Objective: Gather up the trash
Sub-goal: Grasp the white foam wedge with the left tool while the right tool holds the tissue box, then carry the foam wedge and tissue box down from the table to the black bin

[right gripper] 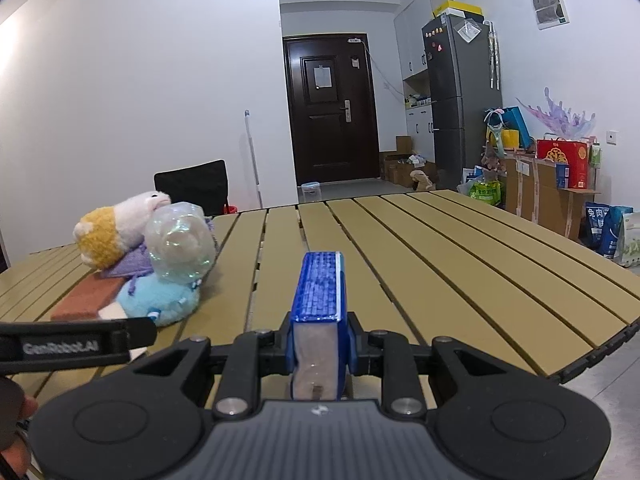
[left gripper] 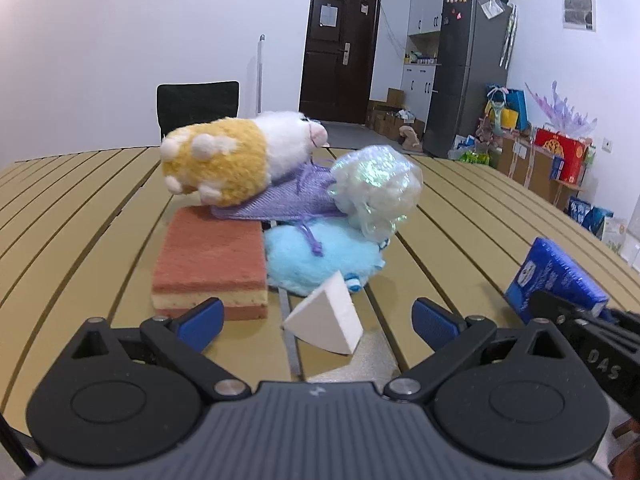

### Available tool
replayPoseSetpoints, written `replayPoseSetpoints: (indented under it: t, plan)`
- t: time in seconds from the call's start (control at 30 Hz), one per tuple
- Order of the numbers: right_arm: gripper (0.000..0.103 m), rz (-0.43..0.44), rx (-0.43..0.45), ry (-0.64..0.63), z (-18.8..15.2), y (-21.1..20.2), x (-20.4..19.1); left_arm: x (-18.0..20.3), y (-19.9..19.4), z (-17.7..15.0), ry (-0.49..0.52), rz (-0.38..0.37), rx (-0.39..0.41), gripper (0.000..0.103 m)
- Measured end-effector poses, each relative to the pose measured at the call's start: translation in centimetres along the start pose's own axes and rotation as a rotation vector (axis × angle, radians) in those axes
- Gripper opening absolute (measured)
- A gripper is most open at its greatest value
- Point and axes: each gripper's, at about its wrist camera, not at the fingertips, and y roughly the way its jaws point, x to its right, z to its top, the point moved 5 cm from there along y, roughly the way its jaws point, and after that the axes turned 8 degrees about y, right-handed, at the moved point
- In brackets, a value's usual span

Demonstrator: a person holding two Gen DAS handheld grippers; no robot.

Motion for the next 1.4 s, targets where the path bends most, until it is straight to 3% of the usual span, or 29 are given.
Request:
replayPoseSetpoints:
  t: [0.23,0.33,0.4,0.5,0.7,1.4]
  plan:
    - [0.023,-0.008,-0.002,0.000,0.0,-0.2,1.0,0.6,0.7,-0.5,0.029,0.038,0.001,0.085]
    - [0.023,-0.011,-0.006,0.003,-0.1,-0.3,1.3,0.9,0.8,-0.6,0.048,0.040,0.003,0.073]
    - [0.023,-0.012,-0.008,0.005,-0.2,-0.3,1.4,1.1,0.8,-0.6,0.057,0.038,0.004,0.056]
    - [0.023,-0.012,-0.008,0.005,-0.2,-0.4,1.4,1.0,0.8,-0.6,0.067,0.044,0.011,0.041]
    - [0.023,-0.007,-0.013,-0.002,-0.4,-0.4,1.2,0.7,0.2,-0.5,0.057,0.032,0.023,0.035]
    - [0.023,0.041,0.002,-0.045,-0.4,-2.8,-0.1,-1.6,-4.4,0.2,-0.031,-0.066,0.095,0.034]
